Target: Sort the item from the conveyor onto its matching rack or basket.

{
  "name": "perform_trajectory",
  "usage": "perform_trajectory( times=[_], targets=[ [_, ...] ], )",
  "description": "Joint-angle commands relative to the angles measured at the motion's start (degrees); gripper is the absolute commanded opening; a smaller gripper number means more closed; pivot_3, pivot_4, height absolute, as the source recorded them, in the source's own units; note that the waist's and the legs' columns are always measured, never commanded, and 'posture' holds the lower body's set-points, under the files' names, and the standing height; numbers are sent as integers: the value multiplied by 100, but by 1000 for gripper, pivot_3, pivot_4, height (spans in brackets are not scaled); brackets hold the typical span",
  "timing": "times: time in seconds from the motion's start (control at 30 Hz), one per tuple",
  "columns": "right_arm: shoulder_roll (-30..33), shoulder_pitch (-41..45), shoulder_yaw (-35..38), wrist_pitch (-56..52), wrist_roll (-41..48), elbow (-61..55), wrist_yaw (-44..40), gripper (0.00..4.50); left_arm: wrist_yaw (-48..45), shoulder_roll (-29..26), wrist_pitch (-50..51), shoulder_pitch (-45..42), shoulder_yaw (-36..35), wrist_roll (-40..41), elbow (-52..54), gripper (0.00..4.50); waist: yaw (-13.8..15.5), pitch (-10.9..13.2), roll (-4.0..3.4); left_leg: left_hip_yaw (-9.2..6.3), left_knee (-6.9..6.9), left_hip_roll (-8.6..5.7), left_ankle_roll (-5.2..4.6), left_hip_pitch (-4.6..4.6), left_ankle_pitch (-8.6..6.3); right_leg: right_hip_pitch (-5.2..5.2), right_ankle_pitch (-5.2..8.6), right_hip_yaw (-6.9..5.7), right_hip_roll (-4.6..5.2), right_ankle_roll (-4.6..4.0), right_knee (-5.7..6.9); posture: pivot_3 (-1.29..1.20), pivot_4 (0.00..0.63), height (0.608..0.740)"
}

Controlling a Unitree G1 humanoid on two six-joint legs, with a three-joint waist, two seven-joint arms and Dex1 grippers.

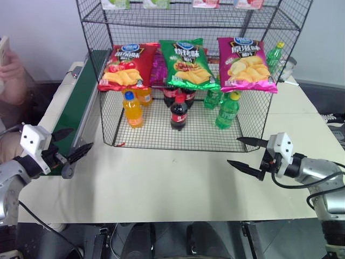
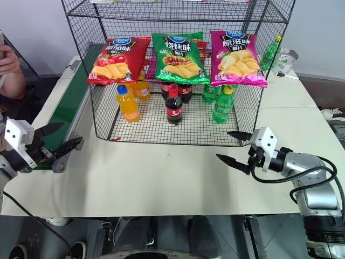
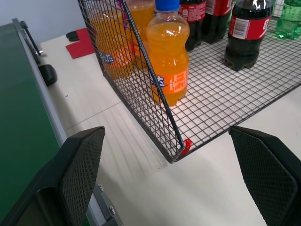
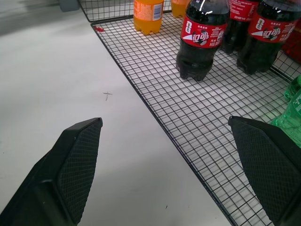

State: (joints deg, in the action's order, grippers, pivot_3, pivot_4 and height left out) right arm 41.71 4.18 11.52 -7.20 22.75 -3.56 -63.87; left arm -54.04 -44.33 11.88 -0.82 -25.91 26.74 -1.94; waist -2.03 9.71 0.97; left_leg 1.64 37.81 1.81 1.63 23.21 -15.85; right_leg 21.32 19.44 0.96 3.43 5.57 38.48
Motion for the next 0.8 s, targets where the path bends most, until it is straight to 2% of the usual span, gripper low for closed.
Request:
perform_trajectory(
  times=[0.03, 0.8],
  targets=[
    [83, 116, 45, 56, 49, -50, 5, 4478, -21, -51, -126, -36, -94, 30, 44, 4500, -4, 0, 0, 0, 1, 0, 0, 0, 0, 0, 0, 0, 0, 0, 1, 0, 150, 739],
    [32, 207, 9, 46, 36, 10, 121, 4478, -17, -54, -201, -2, -99, 26, 71, 4500, 1, 0, 0, 0, 7, 0, 0, 0, 0, 0, 0, 0, 0, 0, 8, 0, 150, 739]
  ],
)
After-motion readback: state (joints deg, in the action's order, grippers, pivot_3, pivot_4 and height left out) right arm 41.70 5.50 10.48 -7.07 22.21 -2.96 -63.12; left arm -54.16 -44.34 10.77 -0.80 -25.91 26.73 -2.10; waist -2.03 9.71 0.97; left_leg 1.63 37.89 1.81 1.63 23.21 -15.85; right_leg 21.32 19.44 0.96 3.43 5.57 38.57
